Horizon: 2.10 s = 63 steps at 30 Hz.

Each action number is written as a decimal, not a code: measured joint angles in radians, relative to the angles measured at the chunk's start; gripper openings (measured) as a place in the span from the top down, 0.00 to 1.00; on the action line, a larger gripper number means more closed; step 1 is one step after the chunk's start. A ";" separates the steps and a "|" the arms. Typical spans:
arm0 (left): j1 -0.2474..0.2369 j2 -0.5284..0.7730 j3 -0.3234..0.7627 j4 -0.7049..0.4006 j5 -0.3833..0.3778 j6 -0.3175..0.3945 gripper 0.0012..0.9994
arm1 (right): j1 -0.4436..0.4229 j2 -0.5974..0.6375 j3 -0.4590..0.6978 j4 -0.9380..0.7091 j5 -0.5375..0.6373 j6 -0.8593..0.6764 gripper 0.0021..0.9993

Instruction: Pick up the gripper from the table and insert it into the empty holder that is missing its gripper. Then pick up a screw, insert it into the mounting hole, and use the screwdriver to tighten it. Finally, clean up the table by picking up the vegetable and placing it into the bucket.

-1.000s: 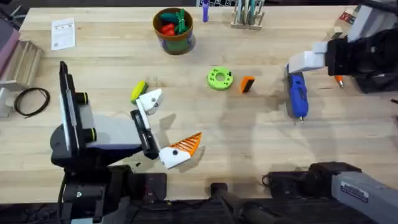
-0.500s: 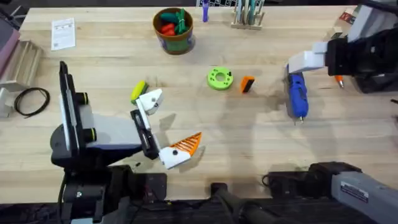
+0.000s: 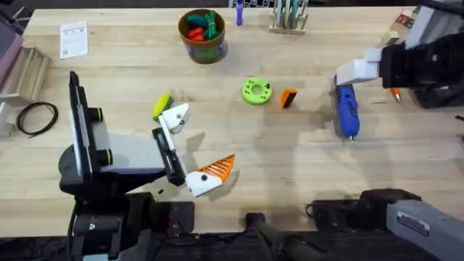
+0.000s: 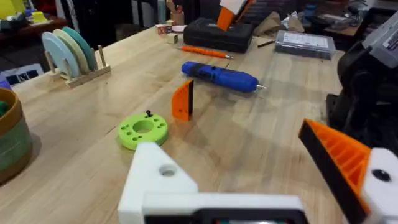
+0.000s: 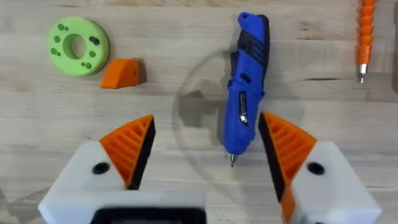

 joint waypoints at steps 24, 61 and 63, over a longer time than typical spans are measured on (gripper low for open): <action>0.000 0.000 0.000 0.000 0.000 0.000 0.01 | 0.003 0.000 0.000 0.004 -0.160 0.057 0.01; 0.000 0.000 0.000 0.000 0.000 0.000 0.01 | 0.404 0.380 0.183 -0.117 -0.005 0.318 0.01; 0.000 0.000 0.000 0.000 0.000 0.000 0.01 | 0.404 0.402 0.183 -0.116 0.005 0.318 0.01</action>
